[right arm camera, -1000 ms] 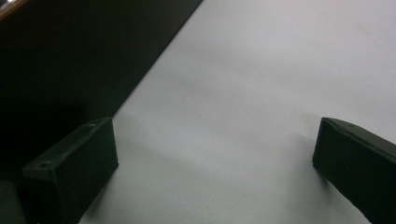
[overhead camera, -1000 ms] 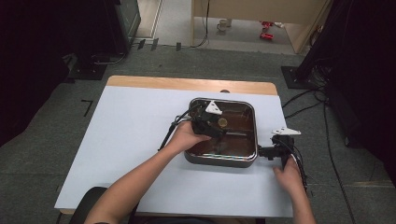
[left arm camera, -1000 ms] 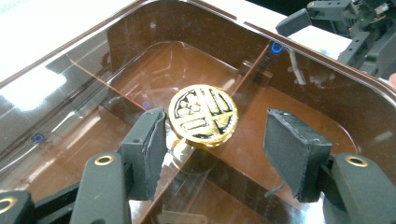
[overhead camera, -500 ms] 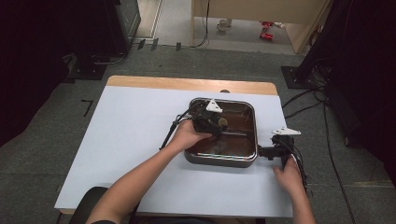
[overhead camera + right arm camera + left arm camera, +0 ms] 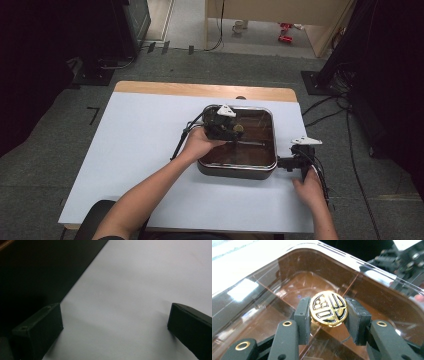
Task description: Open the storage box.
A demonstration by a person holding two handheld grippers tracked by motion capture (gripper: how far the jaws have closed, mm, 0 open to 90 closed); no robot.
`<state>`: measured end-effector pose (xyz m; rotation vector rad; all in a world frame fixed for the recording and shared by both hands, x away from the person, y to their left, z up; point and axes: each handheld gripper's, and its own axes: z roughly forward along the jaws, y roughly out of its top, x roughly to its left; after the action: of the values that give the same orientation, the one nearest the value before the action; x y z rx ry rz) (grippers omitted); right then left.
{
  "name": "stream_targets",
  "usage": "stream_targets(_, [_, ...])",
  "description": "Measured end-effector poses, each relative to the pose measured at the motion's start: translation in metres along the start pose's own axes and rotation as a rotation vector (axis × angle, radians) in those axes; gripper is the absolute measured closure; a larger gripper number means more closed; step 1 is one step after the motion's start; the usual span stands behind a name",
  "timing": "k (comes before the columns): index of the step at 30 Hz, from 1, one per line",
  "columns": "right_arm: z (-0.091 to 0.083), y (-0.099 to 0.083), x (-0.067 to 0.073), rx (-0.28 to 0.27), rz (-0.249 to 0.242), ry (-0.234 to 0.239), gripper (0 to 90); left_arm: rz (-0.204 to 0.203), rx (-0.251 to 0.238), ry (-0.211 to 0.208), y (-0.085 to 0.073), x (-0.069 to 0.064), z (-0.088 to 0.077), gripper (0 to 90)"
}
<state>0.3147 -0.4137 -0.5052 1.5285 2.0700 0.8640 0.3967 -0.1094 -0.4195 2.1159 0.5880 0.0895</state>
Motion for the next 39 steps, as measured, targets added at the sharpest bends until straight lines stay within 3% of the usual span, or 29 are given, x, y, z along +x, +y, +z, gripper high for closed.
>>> stream_targets(6, [0.0,0.0,0.0,0.0,0.0,0.0,0.0,0.024,-0.008,0.005,0.007,-0.004,-0.01,58.9])
stream_targets(20, [0.0,0.0,0.0,0.0,0.0,0.001,0.0,0.03,-0.019,-0.003,0.015,-0.008,-0.038,58.8])
stream_targets(28, [0.0,0.0,0.0,0.001,0.0,0.001,0.0,0.0,-0.033,0.011,0.01,-0.003,-0.061,58.8])
stream_targets(35, [0.0,0.0,0.0,0.0,0.0,0.0,0.0,-0.027,-0.03,0.05,0.001,0.006,-0.081,58.8])
stream_targets(39, [0.0,0.0,0.0,0.0,0.0,0.0,0.0,-0.058,-0.03,0.088,-0.01,0.017,-0.102,58.8])
